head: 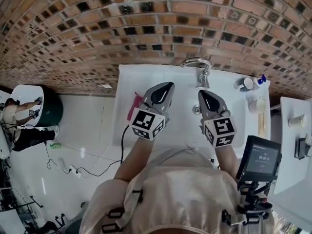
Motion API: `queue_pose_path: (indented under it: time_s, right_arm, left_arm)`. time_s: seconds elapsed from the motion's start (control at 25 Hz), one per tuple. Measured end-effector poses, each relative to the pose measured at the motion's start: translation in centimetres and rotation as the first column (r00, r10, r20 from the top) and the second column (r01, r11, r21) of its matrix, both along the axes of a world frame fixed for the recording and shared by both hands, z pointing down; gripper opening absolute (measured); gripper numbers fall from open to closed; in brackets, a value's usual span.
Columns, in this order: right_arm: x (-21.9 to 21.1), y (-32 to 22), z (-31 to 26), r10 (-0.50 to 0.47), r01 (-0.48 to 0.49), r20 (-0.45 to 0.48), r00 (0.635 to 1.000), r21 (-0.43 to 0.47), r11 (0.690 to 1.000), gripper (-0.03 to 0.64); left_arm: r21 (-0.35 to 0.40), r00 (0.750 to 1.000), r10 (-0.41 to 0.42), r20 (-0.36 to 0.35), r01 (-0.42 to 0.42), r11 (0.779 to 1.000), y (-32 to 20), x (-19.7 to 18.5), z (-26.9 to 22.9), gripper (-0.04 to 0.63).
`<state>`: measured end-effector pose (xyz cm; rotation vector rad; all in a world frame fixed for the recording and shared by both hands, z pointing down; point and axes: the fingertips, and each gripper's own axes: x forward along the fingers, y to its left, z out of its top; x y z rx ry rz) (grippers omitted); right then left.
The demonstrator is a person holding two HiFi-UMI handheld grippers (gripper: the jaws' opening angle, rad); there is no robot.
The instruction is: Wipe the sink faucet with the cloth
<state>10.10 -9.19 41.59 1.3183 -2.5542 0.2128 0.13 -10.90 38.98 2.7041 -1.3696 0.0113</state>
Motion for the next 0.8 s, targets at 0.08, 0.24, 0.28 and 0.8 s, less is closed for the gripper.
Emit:
queue_pose_path:
  time_s: [0.08, 0.24, 0.28, 0.8]
  right_arm:
    - [-0.15, 0.13, -0.37, 0.001, -0.001, -0.002, 1.0, 0.01, 1.0, -0.012]
    - [-0.19, 0.5, -0.47, 0.011, -0.011, -0.006, 1.0, 0.014, 1.0, -0.013]
    - [-0.2, 0.53, -0.4, 0.013, -0.012, -0.005, 1.0, 0.013, 1.0, -0.012]
    - [-0.69, 0.59, -0.27, 0.002, -0.002, -0.012, 1.0, 0.013, 1.0, -0.012]
  left_arm:
    - [0.006, 1.0, 0.005, -0.002, -0.005, 1.0, 0.16, 0.07, -0.27, 0.003]
    - [0.007, 1.0, 0.012, -0.003, -0.012, 1.0, 0.54, 0.14, -0.37, 0.003]
    - [0.007, 1.0, 0.014, -0.003, -0.014, 1.0, 0.58, 0.15, -0.37, 0.003]
    - [-0.005, 1.0, 0.014, 0.007, -0.014, 1.0, 0.54, 0.28, 0.2, 0.003]
